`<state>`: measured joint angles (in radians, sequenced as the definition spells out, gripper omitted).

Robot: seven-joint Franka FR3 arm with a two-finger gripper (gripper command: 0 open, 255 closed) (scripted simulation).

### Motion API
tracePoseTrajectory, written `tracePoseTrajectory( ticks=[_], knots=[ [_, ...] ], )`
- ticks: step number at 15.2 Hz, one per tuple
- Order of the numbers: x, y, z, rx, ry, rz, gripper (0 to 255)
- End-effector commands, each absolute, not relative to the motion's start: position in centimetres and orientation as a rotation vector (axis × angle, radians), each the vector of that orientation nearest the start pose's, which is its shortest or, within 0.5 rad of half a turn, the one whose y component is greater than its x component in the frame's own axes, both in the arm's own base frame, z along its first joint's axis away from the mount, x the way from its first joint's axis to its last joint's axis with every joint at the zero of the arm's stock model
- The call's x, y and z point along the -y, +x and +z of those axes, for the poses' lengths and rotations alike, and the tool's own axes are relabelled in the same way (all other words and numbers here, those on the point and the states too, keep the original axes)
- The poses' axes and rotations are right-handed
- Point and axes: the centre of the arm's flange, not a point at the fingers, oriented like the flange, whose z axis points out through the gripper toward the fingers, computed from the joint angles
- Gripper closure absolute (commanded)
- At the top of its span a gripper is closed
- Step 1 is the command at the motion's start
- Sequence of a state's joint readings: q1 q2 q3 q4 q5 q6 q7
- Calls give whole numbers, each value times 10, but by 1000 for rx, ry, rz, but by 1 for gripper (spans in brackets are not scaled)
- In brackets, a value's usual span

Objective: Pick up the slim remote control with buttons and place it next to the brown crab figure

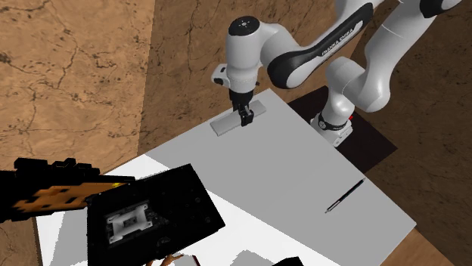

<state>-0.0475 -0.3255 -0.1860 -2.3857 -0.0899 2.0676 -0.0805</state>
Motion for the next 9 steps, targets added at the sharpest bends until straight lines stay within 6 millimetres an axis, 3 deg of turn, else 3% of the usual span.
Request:
tracePoseTrajectory(
  ticks=[1,9],
  knots=[
    [109,430,453,-159,-3158,0,255],
    [109,430,495,-159,-3158,0,255]
  ],
)
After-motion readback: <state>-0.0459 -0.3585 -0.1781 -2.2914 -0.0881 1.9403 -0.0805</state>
